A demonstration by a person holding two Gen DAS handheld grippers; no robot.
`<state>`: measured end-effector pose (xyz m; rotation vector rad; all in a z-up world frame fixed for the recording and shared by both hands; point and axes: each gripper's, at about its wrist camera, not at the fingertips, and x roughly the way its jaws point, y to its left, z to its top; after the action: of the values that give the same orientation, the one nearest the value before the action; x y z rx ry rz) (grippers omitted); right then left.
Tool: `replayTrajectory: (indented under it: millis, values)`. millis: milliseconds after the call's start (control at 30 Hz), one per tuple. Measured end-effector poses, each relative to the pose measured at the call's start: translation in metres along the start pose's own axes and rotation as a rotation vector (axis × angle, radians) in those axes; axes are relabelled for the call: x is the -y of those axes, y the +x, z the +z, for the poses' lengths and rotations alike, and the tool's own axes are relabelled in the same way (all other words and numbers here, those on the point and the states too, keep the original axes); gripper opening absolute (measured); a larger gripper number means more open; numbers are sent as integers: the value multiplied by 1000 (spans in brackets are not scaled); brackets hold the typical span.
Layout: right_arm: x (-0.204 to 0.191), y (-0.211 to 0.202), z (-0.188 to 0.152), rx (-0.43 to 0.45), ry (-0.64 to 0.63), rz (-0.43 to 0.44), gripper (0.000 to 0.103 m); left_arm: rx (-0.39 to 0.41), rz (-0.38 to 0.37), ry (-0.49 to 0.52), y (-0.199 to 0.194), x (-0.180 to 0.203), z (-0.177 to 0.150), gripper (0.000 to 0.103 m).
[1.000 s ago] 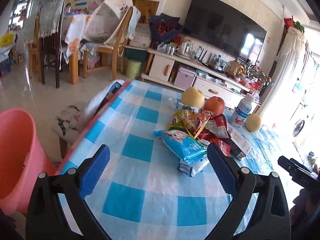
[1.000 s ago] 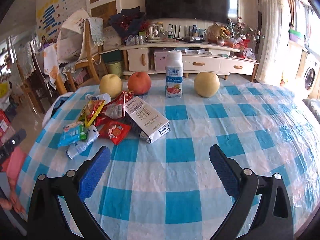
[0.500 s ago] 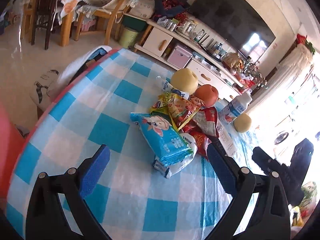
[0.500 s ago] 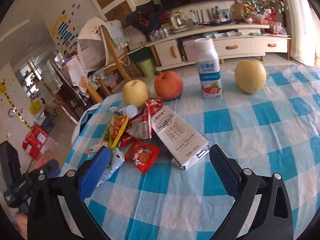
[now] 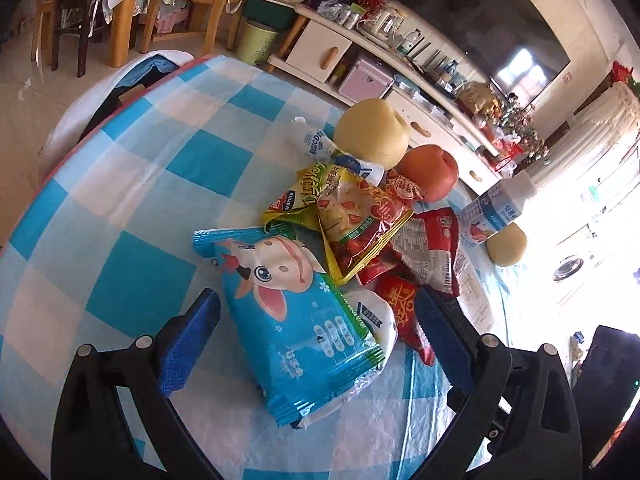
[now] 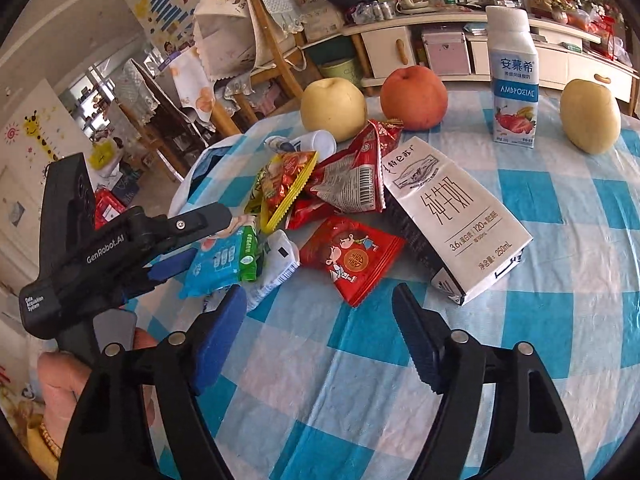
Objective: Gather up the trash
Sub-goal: 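Grasp the blue cow-print snack bag with the left tool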
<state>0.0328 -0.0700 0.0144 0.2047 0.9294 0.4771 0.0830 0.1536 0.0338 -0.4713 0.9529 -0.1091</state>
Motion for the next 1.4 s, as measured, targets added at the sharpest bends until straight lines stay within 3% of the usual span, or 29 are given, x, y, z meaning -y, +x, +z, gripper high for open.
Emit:
replayTrajectory:
  millis: [300, 433, 633, 733, 933, 1167, 1400]
  values:
    - [-4, 23, 8, -16, -138, -41, 74, -49, 127, 50, 20, 5, 1, 97]
    - [3, 38, 12, -42, -163, -46, 74, -42, 157, 73, 19, 3, 1, 88]
    - [8, 43, 17, -73, -168, -67, 75, -34, 171, 87, 18, 1, 2, 81]
    - [8, 45, 18, -72, -175, -104, 89, -30, 185, 99, 17, 2, 1, 76]
    - [8, 50, 22, -75, -175, -108, 89, -24, 189, 109, 14, -3, 0, 56]
    - [0, 58, 25, -72, -201, -112, 89, -29, 159, 113, 9, -9, -3, 49]
    - [-8, 59, 24, -64, -242, -112, 66, -32, 141, 109, 3, -14, -8, 47]
